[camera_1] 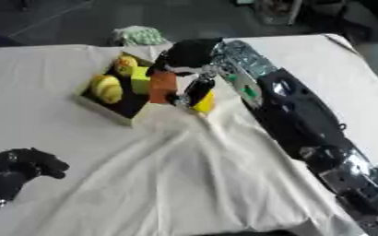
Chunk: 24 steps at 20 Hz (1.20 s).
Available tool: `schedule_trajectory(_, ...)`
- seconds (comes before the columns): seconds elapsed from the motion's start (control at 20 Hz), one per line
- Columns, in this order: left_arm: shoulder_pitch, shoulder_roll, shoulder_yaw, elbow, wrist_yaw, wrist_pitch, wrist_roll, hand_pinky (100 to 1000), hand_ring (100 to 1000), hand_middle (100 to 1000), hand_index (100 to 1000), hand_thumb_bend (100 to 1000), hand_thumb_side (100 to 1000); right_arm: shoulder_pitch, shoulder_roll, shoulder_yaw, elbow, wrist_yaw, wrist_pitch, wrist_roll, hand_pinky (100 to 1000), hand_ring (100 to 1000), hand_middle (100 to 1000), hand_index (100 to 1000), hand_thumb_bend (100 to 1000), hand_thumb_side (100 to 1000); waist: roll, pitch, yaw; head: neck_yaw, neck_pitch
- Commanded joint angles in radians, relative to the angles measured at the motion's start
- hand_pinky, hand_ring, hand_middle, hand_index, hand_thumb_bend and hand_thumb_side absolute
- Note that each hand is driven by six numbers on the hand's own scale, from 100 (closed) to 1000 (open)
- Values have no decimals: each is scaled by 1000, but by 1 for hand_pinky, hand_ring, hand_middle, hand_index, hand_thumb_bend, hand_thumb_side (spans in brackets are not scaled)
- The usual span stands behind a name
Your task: Pick up objects on the table and place them in the box.
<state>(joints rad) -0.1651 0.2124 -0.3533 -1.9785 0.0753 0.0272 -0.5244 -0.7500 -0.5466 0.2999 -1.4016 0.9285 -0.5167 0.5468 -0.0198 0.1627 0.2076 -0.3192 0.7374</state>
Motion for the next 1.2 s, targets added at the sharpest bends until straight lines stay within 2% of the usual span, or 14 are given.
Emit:
schedule_trajectory(0.05, -7, 12, 4, -22, 7, -3, -1, 745, 755, 623, 785, 100, 647, -48, 18, 6, 15, -11, -7, 25, 493, 482, 610, 864, 100, 365, 4, -17, 4, -7, -12)
schedule_trajectory(0.55, -15, 7, 0, -22, 14, -5, -6, 744, 753, 622, 785, 100, 645, -112, 136, 6, 208, 107, -14, -4, 493, 485, 613, 864, 100, 368, 11, -12, 22, -23, -14)
schedule_trajectory(0.85, -18, 6, -1, -22, 15, -5, -7, 744, 753, 622, 785, 100, 644, -122, 172, -8, 280, 232, 9, -128, 491, 486, 627, 868, 100, 398, 12, -11, 30, -27, -14)
schedule_trajectory(1.2, -18, 5, -1, -22, 16, -5, -8, 744, 752, 622, 785, 100, 646, -126, 194, -5, 305, 348, 61, -298, 509, 521, 714, 905, 100, 419, 12, -10, 33, -29, -15)
